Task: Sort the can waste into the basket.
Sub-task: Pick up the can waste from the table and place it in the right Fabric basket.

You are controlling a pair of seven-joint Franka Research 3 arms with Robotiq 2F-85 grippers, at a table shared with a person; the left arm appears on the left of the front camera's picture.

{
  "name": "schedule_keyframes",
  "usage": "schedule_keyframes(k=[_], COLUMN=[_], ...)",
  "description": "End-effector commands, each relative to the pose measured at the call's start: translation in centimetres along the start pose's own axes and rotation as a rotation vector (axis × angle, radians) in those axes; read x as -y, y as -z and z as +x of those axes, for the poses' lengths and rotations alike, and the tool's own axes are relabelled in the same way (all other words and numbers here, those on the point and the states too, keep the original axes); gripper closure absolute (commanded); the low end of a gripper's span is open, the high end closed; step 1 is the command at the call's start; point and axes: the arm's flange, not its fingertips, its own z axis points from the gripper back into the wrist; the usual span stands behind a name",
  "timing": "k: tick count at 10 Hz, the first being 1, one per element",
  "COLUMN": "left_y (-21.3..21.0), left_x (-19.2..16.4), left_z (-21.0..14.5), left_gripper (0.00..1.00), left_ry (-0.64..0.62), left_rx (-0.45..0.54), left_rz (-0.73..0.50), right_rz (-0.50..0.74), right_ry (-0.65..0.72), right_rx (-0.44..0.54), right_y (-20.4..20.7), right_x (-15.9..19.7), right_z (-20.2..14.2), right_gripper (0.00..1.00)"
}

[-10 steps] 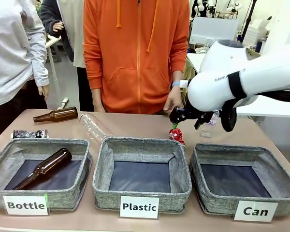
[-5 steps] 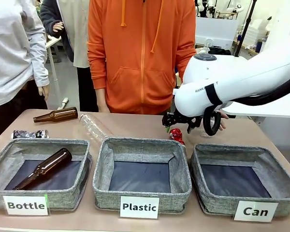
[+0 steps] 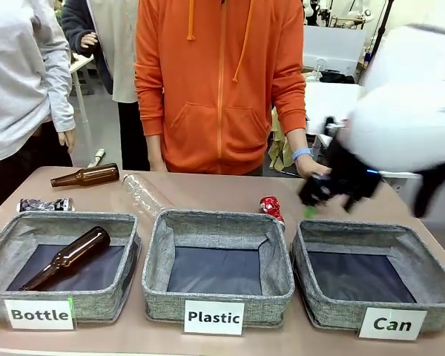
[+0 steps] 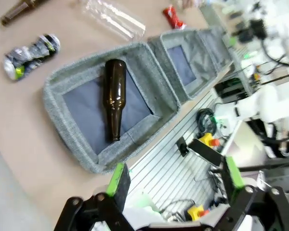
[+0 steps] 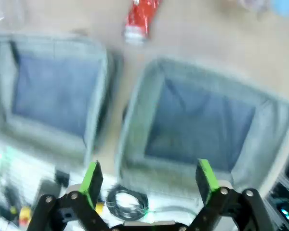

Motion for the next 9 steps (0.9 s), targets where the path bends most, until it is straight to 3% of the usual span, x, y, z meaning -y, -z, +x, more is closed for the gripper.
schedule_keyframes(k=[1,3,5,9], left_y=[-0.1,-0.1,-0.1,-0.1], left_x=[0.1,0.1,0.1,0.1], left_z=[0.0,0.0,0.0,0.0], left_gripper=[0.02,0.02,0.02,0.02], left_ry=[0.000,0.000,0.000,0.000], left_rx=[-0.002,-0.002,-0.002,-0.002], left_rz=[-0.009,-0.009,-0.009,-0.009], right_rz=[0.064,0.167,0.284,0.305], right_ry=[-0.036,0.058,0.067,0.109], right_rx=[-0.062,-0.040,-0.052,-0.027], right_y=[-4.8,-4.6,-3.5,-3.1], right_x=[4.3,9.0,13.6,15.3], right_z=[-7.1,-9.9,-11.5,-10.2], right_gripper=[0.00,0.00,0.00,0.00])
